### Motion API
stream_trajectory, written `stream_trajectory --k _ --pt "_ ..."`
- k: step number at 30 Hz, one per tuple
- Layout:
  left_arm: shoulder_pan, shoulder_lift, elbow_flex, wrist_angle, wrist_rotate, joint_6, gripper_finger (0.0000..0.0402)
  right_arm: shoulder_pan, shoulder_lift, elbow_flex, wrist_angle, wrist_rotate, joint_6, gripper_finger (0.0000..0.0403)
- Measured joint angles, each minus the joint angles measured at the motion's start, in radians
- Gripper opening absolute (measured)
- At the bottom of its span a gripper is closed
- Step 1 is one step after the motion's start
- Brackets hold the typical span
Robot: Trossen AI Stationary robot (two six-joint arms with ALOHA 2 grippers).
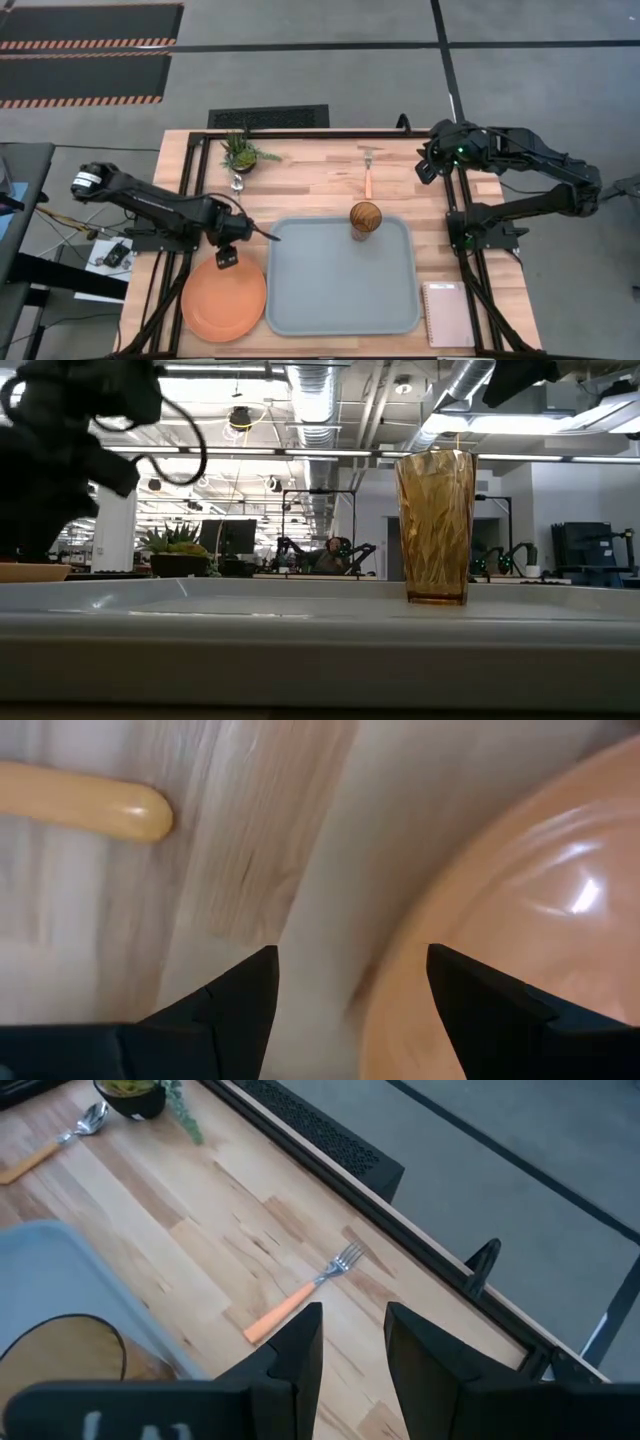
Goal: Pick and place plate/cup/fork/spoon on tray
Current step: Put the orange plate on the gray tray
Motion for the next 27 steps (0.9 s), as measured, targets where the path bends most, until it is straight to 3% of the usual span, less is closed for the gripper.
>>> stream_trajectory --k 9,20,27 --pt "0.0 0.001 -0.104 0.124 0.055 -0.005 0.022 0.0 0.0 0.0 0.0 0.0 0.0 0.0134" --pt "0.0 0.003 -0.106 0.11 0.006 0.029 0.0025 0.0 0.0 0.0 0.0 0.0 0.001 0.0134" --pt "0.0 -0.001 -0.104 0.079 0.033 -0.051 0.0005 0.0 0.0 0.0 0.0 0.0 0.001 0.0134"
